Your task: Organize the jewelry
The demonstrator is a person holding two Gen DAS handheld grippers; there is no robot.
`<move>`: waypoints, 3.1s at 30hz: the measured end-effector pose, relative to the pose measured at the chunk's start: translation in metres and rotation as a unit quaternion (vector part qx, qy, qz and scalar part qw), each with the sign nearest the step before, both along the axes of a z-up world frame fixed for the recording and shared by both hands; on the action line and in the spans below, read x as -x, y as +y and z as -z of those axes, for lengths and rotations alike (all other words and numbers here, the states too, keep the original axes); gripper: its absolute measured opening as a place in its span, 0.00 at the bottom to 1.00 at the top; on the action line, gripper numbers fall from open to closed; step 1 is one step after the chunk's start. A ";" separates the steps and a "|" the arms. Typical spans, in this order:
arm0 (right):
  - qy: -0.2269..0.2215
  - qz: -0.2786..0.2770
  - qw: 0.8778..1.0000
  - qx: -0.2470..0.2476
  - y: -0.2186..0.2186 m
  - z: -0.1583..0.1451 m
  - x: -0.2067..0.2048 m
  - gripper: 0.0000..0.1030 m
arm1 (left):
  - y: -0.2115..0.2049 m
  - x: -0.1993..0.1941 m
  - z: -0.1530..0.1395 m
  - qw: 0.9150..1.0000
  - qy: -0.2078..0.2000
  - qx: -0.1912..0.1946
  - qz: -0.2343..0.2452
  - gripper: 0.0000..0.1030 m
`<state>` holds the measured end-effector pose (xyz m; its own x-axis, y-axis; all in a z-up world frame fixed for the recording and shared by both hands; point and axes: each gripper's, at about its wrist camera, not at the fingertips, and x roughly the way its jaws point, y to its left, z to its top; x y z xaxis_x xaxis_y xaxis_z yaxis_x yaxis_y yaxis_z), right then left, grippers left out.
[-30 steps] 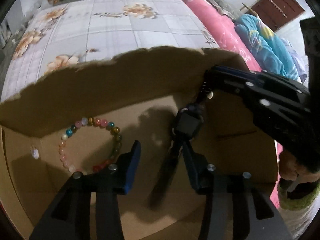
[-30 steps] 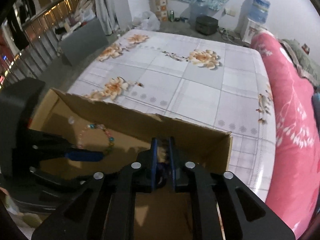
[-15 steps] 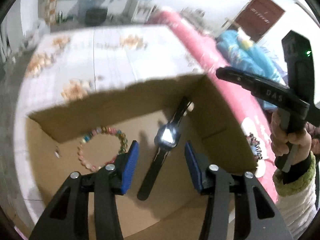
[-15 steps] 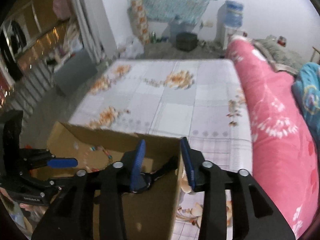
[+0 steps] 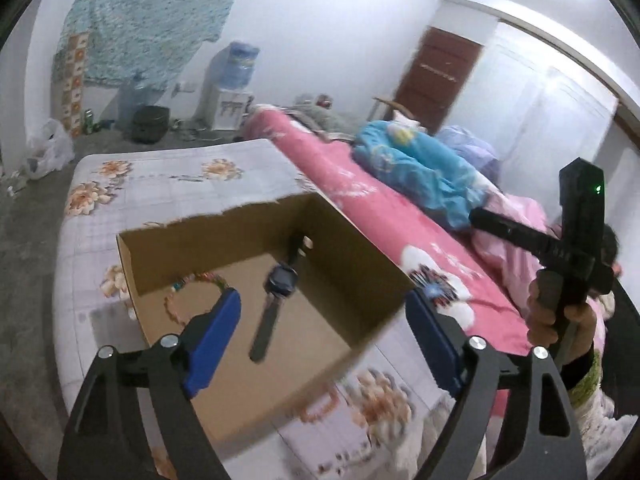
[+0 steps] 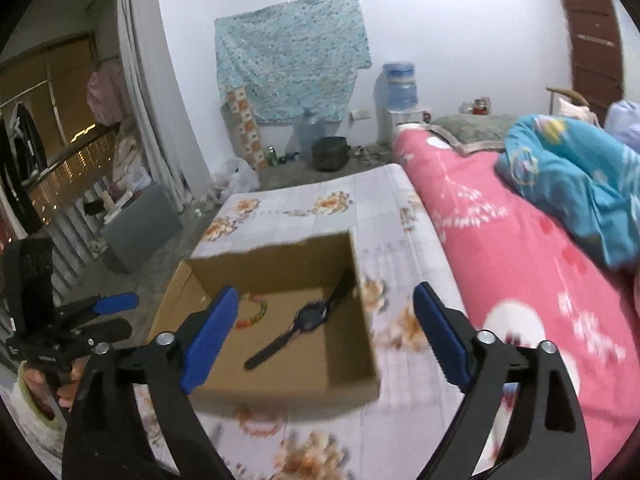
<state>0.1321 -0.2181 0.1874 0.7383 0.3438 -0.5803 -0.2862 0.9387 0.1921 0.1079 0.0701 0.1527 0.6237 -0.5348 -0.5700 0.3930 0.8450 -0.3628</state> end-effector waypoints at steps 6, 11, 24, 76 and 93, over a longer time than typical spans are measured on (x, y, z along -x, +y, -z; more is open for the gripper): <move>0.018 0.050 0.999 -0.012 0.008 0.033 0.063 0.90 | 0.002 0.051 0.020 1.000 -0.004 -0.002 0.029 0.88; 0.051 0.087 0.995 0.014 0.020 0.067 0.087 0.92 | 0.009 0.077 0.050 1.000 0.011 -0.012 0.021 0.90; 0.051 0.182 0.976 0.104 0.037 0.108 0.128 0.92 | 0.072 0.100 0.103 0.991 0.037 -0.085 -0.095 0.90; 0.046 -0.062 0.996 0.052 0.147 0.178 0.139 0.83 | 0.068 0.096 0.166 0.982 0.030 -0.183 -0.024 0.81; 0.090 -0.175 0.977 0.084 0.229 0.203 0.107 0.28 | 0.118 0.085 0.163 0.984 0.044 -0.149 -0.088 0.51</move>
<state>0.0255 0.0110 -0.0151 0.4735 0.4453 -0.7599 -0.5705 0.8124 0.1205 0.0231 0.1881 -0.0099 0.6327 -0.2241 -0.7413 0.2095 0.9711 -0.1147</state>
